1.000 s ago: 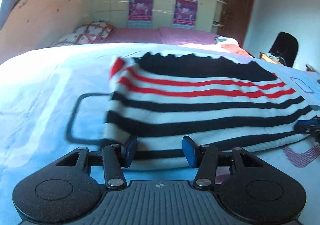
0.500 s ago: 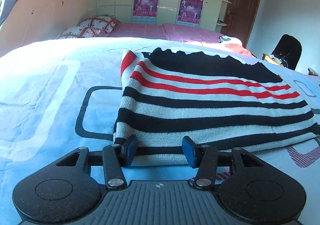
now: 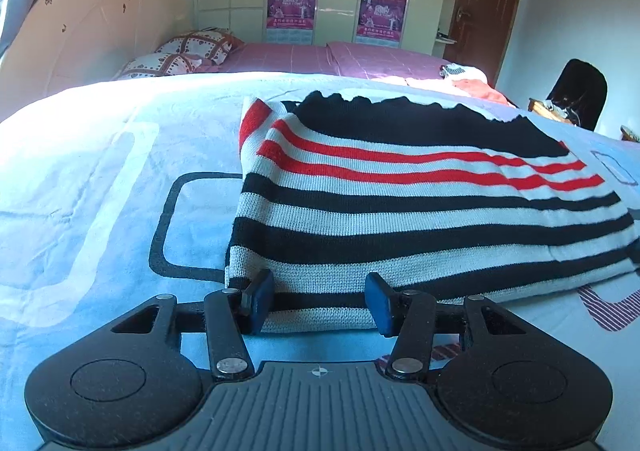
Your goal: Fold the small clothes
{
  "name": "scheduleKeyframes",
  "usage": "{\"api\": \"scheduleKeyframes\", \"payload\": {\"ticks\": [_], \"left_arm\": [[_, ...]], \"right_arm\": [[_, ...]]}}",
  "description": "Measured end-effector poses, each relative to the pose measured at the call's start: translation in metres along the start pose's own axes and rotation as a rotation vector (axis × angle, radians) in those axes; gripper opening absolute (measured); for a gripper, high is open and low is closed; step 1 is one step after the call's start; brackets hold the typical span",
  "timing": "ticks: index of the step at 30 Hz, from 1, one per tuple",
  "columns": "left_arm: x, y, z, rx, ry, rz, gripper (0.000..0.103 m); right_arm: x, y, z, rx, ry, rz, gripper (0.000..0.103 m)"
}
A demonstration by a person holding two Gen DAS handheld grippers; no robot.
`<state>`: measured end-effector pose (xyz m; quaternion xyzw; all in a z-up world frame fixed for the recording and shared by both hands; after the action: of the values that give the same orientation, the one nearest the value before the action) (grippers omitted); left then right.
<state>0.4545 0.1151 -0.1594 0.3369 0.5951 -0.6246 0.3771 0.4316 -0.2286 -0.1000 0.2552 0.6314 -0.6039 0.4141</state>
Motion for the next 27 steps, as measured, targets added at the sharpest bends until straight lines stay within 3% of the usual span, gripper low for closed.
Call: {"api": "scheduleKeyframes", "payload": {"ticks": [7,10,12,13,16,19,21,23,27], "left_arm": [[-0.006,-0.007,0.002,-0.012,0.017,-0.016,0.051],[-0.008,-0.023,0.0,-0.016,0.013,0.011,0.051],[-0.005,-0.035,-0.004,-0.026,0.003,0.028,0.059],[-0.003,-0.039,-0.006,-0.03,-0.007,0.033,0.069],[0.006,-0.05,-0.009,-0.013,-0.076,0.031,0.069],[0.019,-0.047,-0.014,0.066,-0.309,0.008,0.069],[0.03,-0.041,-0.02,0.135,-0.54,0.002,0.069],[0.038,-0.033,-0.028,0.152,-0.733,0.026,0.069],[0.044,-0.019,-0.039,0.126,-0.911,0.093,0.067]], "right_arm": [[-0.003,-0.001,0.002,0.0,0.031,-0.002,0.025],[-0.01,-0.016,0.004,-0.008,0.081,0.042,0.026],[-0.016,-0.027,0.007,-0.01,0.116,0.083,0.026],[-0.018,-0.032,0.008,-0.015,0.133,0.1,0.027],[-0.022,-0.042,0.004,-0.039,0.156,0.134,0.026],[-0.025,-0.046,-0.002,-0.067,0.167,0.155,0.027],[-0.025,-0.044,-0.008,-0.086,0.182,0.153,0.027],[-0.025,-0.042,-0.015,-0.113,0.192,0.151,0.027],[-0.026,-0.037,-0.027,-0.16,0.198,0.15,0.019]]}}
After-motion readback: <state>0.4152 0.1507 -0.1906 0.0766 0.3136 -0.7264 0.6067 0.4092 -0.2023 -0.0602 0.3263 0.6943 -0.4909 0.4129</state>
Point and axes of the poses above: each gripper's, at about its wrist camera, not at the fingertips, and y roughly the way its jaws point, z to its right, x to its underside, the point moved 7 cm from there along y, roughly the way its jaws point, and after that the axes turned 15 degrees about z, right-handed, at the moved point
